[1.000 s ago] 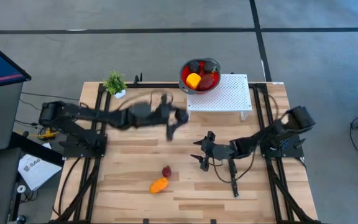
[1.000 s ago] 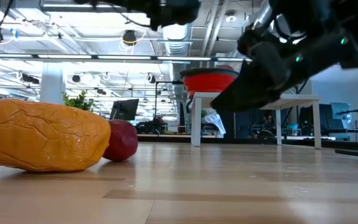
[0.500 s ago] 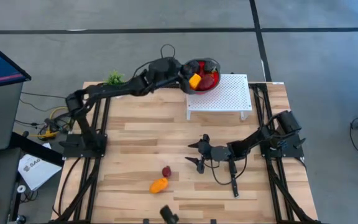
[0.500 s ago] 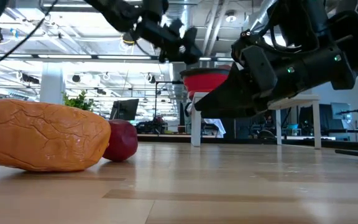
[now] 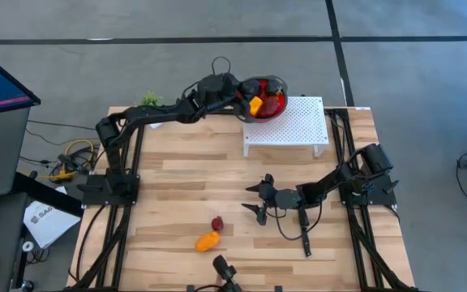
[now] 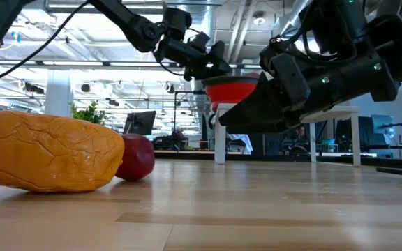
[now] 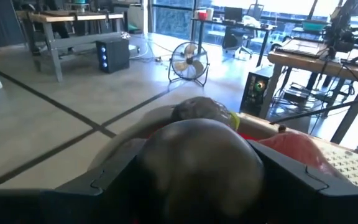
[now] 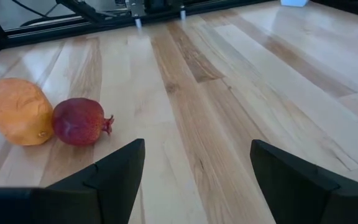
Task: Pick & Place Fruit
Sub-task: Put the plum into the red strainer bowl, then put the pomegranate into the red strainer bowl
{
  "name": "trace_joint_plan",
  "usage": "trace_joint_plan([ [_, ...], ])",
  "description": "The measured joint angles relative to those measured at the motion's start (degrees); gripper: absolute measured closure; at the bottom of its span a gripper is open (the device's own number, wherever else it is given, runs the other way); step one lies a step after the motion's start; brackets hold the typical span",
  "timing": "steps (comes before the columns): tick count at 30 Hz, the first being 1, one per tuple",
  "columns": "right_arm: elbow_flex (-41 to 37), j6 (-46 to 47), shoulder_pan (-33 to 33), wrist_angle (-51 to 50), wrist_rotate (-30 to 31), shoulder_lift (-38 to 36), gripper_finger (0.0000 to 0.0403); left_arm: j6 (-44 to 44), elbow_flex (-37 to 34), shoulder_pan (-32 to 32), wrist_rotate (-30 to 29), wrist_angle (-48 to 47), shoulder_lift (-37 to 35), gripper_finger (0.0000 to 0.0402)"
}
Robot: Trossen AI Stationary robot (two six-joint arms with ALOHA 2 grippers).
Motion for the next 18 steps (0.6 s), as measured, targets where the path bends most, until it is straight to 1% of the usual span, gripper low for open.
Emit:
trace_joint_plan([
  [5,0.00,0.00,-0.02,0.17,-0.01,0.00,0.0117,0.02,-0.07,0.85,0.66,-0.08,0.00,0.0142],
  [13,0.00,0.00,0.00,0.28,-0.02,0.00,0.0117,1.07,-0.09,0.83,1.28,-0.11,0.00,0.0092],
  [18,0.00,0.00,-0.02,0.28,-0.04,-0.02,0.0117,1.38,-0.09,0.42,1.29,-0.06,-0.02,0.0073],
])
